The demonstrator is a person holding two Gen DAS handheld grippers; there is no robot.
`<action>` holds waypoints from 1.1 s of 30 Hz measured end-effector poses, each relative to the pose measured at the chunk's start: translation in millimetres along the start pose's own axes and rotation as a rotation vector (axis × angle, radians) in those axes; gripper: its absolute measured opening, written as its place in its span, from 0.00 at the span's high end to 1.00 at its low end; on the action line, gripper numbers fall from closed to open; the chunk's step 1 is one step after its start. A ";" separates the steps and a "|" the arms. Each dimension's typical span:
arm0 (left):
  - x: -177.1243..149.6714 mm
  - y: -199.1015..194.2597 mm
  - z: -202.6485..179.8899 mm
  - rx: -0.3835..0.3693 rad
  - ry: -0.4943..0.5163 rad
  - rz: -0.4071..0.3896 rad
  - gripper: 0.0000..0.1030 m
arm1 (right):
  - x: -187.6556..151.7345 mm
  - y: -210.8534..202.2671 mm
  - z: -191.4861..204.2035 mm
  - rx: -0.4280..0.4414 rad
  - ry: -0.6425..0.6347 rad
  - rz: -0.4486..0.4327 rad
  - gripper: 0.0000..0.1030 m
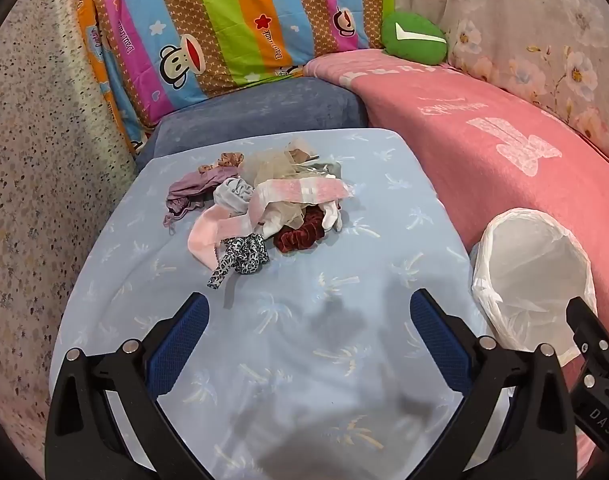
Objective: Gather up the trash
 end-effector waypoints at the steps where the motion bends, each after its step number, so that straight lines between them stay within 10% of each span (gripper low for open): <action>1: 0.0 -0.2 0.0 -0.001 -0.001 -0.001 0.07 | -0.1 0.1 -0.4 0.000 0.001 0.002 0.06; 33: -2.2 -14.7 -19.6 -0.029 0.047 -0.033 0.07 | -15.3 -15.5 -18.2 -0.014 0.032 0.000 0.06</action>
Point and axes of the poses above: each gripper's, at about its wrist camera, not at the fingertips, and y roughly the way its jaws point, z to its left, x to its top, the point moved 3 cm from there along y, roughly the way its jaws point, and after that the axes turned 1 degree about -x, right-handed, at the moved point
